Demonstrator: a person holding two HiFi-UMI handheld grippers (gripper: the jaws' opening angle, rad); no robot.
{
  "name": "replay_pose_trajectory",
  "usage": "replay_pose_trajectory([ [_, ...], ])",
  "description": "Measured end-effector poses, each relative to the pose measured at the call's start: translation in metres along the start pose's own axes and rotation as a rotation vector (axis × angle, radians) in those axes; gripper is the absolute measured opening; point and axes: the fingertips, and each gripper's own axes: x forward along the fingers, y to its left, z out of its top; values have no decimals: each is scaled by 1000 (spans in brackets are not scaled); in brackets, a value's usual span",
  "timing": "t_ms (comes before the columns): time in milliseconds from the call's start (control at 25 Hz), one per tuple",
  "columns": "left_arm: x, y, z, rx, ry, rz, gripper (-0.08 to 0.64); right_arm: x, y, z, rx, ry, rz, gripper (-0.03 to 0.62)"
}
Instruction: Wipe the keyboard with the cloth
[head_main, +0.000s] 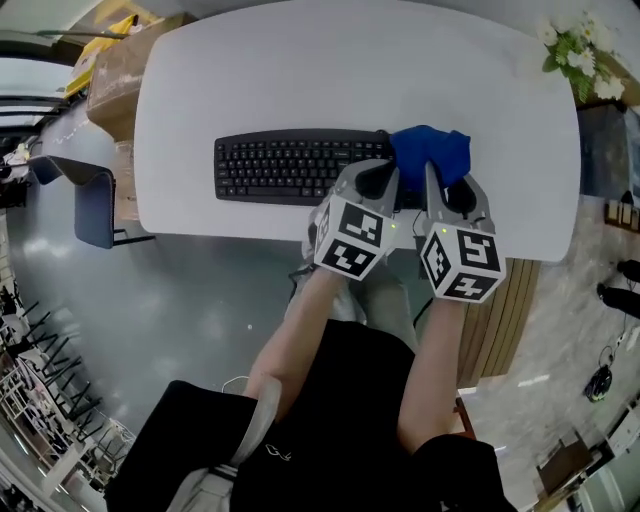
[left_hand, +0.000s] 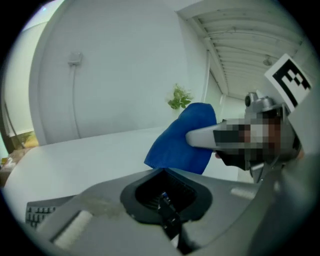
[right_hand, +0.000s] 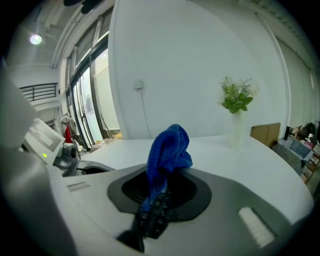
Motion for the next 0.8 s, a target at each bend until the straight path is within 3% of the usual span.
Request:
replay_pose_trajectory([
  [480,-175,195,-77,-172,-52,293,-4,64,262,-24,-78,37,323,83],
  [800,-236,256,-155,-274,2,399,-4,86,356,-68,-73,118,440,83],
])
